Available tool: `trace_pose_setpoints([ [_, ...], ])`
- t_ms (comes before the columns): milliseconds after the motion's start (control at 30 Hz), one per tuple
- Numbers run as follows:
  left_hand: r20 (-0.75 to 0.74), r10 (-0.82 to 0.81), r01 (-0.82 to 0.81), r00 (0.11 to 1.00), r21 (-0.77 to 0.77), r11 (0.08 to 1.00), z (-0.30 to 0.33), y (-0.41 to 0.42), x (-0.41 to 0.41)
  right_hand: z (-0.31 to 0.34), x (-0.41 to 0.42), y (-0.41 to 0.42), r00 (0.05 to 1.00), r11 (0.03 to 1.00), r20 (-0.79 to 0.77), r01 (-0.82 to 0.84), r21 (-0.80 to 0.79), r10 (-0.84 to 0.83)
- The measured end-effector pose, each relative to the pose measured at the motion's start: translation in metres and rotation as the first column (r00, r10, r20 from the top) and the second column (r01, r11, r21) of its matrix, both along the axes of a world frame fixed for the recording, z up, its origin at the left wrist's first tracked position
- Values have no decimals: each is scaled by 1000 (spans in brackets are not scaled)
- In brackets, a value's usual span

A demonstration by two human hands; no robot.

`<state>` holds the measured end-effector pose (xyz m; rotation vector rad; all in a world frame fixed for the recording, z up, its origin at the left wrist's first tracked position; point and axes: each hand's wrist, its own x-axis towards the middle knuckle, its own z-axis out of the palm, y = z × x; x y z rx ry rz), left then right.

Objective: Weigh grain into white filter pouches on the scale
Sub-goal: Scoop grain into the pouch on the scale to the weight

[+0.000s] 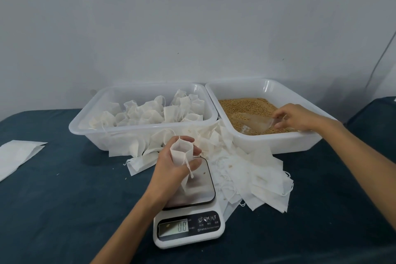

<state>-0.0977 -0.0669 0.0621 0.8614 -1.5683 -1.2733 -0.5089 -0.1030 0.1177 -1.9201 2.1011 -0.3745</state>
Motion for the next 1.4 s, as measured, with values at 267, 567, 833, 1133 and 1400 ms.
trace_pose_setpoints([
  [267,5,0,0,1000,2,1000,0,0,0,-8,-9,-5,923,973,-322,167,-159,-211],
  [567,-17,-5,5,1000,3,1000,2,0,0,-14,5,-21,951,1000,-308,-1,-25,-6],
  [833,-27,2,-3,1000,-24,1000,-1,-3,3,-5,8,-4,999,999,11,-30,28,30],
  [1133,-23,-18,17,1000,-12,1000,-2,-3,2,10,34,10,975,982,211,-29,-185,69],
  [1400,-18,-34,34,999,24,999,3,2,0,41,111,45,891,919,274,-294,-263,363],
])
